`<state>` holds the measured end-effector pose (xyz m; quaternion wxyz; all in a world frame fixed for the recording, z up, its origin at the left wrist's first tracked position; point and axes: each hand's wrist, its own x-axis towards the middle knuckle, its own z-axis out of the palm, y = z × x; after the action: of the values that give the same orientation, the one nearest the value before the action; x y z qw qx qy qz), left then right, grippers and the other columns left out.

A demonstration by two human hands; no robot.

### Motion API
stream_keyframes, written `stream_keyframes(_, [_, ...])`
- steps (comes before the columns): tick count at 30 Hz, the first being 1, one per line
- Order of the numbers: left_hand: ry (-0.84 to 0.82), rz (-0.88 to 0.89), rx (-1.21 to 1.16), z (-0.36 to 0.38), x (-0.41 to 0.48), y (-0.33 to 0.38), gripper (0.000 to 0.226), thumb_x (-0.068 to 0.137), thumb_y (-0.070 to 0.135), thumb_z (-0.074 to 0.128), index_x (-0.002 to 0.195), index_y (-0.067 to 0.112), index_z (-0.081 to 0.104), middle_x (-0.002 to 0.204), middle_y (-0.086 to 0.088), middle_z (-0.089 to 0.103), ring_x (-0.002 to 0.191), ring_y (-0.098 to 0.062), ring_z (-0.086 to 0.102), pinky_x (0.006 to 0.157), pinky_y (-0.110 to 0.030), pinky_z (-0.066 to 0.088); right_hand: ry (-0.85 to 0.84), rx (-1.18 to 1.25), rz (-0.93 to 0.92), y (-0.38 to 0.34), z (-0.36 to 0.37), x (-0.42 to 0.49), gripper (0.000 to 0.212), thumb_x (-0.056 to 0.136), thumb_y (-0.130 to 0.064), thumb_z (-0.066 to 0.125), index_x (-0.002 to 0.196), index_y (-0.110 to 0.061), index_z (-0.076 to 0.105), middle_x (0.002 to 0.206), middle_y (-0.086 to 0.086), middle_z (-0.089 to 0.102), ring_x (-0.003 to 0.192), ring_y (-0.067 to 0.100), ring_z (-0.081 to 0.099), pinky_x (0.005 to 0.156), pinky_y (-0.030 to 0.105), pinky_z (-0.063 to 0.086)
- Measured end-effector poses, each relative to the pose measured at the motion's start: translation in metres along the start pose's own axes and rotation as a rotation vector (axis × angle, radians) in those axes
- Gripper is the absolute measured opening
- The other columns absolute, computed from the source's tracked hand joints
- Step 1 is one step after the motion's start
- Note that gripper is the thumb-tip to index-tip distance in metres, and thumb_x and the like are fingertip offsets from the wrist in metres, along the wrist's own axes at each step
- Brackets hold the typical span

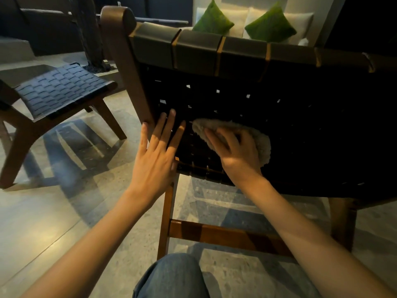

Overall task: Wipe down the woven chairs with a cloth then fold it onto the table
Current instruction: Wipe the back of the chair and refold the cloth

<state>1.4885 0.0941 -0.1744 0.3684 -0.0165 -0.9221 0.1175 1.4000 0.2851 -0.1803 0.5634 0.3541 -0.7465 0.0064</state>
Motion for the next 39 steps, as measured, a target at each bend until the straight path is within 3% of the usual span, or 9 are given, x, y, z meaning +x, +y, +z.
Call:
stream_keyframes(3, [0.045,0.014,0.009,0.006,-0.001,-0.003,0.080,0.081,0.017,0.064,0.149,0.011,0.023,0.157,-0.017,0.008,0.144,-0.025,-0.007,0.116,-0.048,-0.008,-0.146,-0.051,-0.087,-0.010,0.027,-0.033,0.042,0.090,-0.002,0.047,0.125,-0.019,0.063,0.120,0.008,0.054,0.088,0.033,0.057,0.072,0.035,0.054])
stream_keyframes(7, [0.077,0.026,0.005,0.013,-0.001,-0.003,0.082,0.079,0.017,0.067,0.149,0.011,0.025,0.156,-0.015,0.006,0.144,-0.025,-0.006,0.116,-0.049,-0.008,-0.520,-0.005,-0.120,-0.028,0.046,-0.059,0.058,0.056,-0.016,0.084,0.111,-0.031,0.071,0.104,-0.005,0.071,0.081,0.022,0.068,0.068,0.026,0.056])
stream_keyframes(12, [0.090,0.058,0.006,0.015,-0.002,-0.007,0.081,0.080,0.017,0.064,0.150,0.011,0.023,0.157,-0.015,0.006,0.145,-0.026,-0.007,0.117,-0.048,-0.009,-0.565,0.039,-0.119,-0.034,0.047,-0.052,0.044,0.067,-0.008,0.053,0.096,-0.032,0.076,0.091,-0.008,0.072,0.071,0.017,0.067,0.062,0.022,0.052])
stream_keyframes(16, [0.183,-0.035,-0.022,0.015,-0.010,-0.008,0.085,0.083,0.016,0.064,0.150,0.014,0.013,0.157,-0.009,-0.016,0.144,-0.024,-0.016,0.117,-0.047,-0.008,-0.596,0.103,-0.120,-0.035,0.029,-0.053,0.070,0.071,0.003,0.069,0.133,-0.027,0.055,0.121,0.004,0.062,0.109,0.028,0.055,0.084,0.034,0.055])
stream_keyframes(18, [0.224,-0.089,-0.039,0.014,-0.012,-0.010,0.090,0.089,0.021,0.062,0.151,0.016,-0.003,0.154,-0.005,-0.028,0.143,-0.023,-0.020,0.116,-0.047,-0.007,-0.447,0.199,-0.109,-0.032,0.007,-0.042,0.072,0.065,0.003,0.080,0.131,-0.017,0.058,0.121,0.009,0.060,0.108,0.029,0.052,0.078,0.034,0.058])
stream_keyframes(21, [0.253,-0.161,-0.124,0.010,-0.009,-0.018,0.090,0.095,0.035,0.054,0.147,0.016,-0.017,0.152,-0.004,-0.032,0.142,-0.022,-0.021,0.117,-0.046,-0.006,-0.075,0.231,-0.187,-0.020,-0.025,-0.007,0.041,0.087,0.004,0.059,0.127,-0.007,0.058,0.113,0.011,0.049,0.089,0.026,0.048,0.061,0.030,0.055])
stream_keyframes(26, [0.275,-0.205,-0.194,0.008,-0.001,-0.030,0.091,0.095,0.041,0.053,0.147,0.013,-0.016,0.152,-0.003,-0.030,0.143,-0.023,-0.018,0.117,-0.048,0.000,0.366,0.108,-0.176,-0.010,-0.065,0.060,0.039,0.092,-0.007,0.064,0.129,-0.011,0.056,0.108,0.007,0.049,0.089,0.023,0.046,0.073,0.033,0.048])
stream_keyframes(35, [0.248,-0.186,-0.151,0.015,0.001,-0.043,0.098,0.090,0.046,0.056,0.148,0.017,-0.017,0.156,-0.003,-0.022,0.143,-0.021,-0.017,0.116,-0.048,-0.003,0.327,0.016,0.040,-0.042,-0.029,0.108,0.026,0.093,-0.009,0.060,0.116,-0.016,0.069,0.102,0.008,0.070,0.096,0.024,0.050,0.079,0.029,0.053])
stream_keyframes(39, [0.233,-0.149,-0.145,0.022,-0.002,-0.049,0.093,0.092,0.049,0.050,0.148,0.019,-0.017,0.153,0.001,-0.029,0.143,-0.020,-0.018,0.115,-0.049,-0.007,0.322,0.016,-0.018,-0.046,-0.020,0.107,0.030,0.086,-0.004,0.066,0.116,-0.007,0.067,0.120,0.012,0.053,0.109,0.024,0.041,0.085,0.035,0.052])
